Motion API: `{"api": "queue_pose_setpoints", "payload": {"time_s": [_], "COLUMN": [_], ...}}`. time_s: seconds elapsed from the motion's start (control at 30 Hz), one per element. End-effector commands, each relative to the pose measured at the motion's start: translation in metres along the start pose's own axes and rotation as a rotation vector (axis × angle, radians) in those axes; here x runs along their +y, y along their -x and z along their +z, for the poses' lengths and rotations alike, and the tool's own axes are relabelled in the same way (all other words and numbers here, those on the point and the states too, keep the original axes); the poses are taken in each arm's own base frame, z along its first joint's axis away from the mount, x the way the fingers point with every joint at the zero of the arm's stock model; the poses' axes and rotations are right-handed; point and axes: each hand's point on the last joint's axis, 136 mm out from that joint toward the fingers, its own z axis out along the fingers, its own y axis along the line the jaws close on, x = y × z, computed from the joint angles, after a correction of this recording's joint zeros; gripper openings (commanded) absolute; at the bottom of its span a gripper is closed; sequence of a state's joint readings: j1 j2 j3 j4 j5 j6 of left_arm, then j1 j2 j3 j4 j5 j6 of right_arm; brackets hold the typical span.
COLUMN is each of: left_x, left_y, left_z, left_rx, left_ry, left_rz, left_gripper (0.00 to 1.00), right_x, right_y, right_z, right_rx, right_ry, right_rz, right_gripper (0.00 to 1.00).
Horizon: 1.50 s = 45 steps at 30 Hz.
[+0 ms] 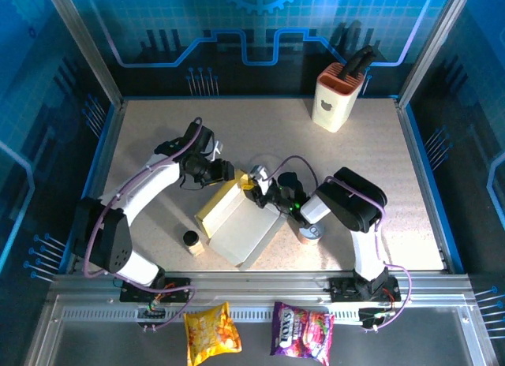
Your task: Fold the paper box
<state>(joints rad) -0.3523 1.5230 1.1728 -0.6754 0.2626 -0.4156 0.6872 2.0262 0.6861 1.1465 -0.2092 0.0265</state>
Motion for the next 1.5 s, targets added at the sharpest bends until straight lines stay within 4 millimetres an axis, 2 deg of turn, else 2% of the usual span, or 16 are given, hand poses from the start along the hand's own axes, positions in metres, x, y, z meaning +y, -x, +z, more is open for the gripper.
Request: {"api": "queue_pose_setpoints", "payload": {"time_s": [0.0, 0.17, 0.37, 0.5, 0.77, 0.97, 1.0, 1.07, 1.23, 1.47], "left_x": [-0.001, 0.001, 0.001, -0.001, -0.005, -0.006, -0.005, -0.004, -0.008, -0.019], "left_y": [-0.008, -0.011, -0.014, -0.015, -0.02, -0.02, -0.018, -0.012, 0.004, 0.016], "left_z": [0.006, 0.01, 0.013, 0.015, 0.021, 0.021, 0.02, 0.014, 0.0, -0.005], "left_rx": [0.046, 0.062, 0.074, 0.087, 0.125, 0.121, 0.113, 0.081, 0.014, 0.012], "left_ry": [-0.025, -0.025, -0.028, -0.049, -0.084, -0.089, -0.081, -0.061, -0.023, 0.013], "left_rz": [0.007, -0.002, -0.008, -0.011, -0.029, -0.034, -0.031, -0.021, 0.006, 0.068], "left_gripper": [0.48, 0.48, 0.46, 0.46, 0.48, 0.5, 0.52, 0.57, 0.66, 0.71], "right_x": [0.009, 0.008, 0.001, 0.001, -0.002, 0.002, 0.002, 0.002, 0.002, 0.01], "right_y": [-0.002, 0.002, 0.006, 0.006, 0.01, 0.011, 0.01, 0.011, 0.018, 0.031], "right_z": [0.001, 0.004, 0.01, 0.013, 0.021, 0.024, 0.023, 0.019, 0.004, -0.02], "right_rx": [-0.025, -0.042, -0.041, -0.033, -0.012, 0.007, 0.009, 0.013, 0.027, 0.041], "right_ry": [0.021, 0.019, -0.015, -0.03, -0.136, -0.16, -0.156, -0.152, -0.13, -0.078], "right_rz": [0.001, 0.018, 0.019, 0.015, -0.029, -0.046, -0.044, -0.048, -0.036, -0.03], "right_gripper": [0.24, 0.24, 0.17, 0.16, 0.01, 0.0, 0.02, 0.14, 0.31, 0.41]}}
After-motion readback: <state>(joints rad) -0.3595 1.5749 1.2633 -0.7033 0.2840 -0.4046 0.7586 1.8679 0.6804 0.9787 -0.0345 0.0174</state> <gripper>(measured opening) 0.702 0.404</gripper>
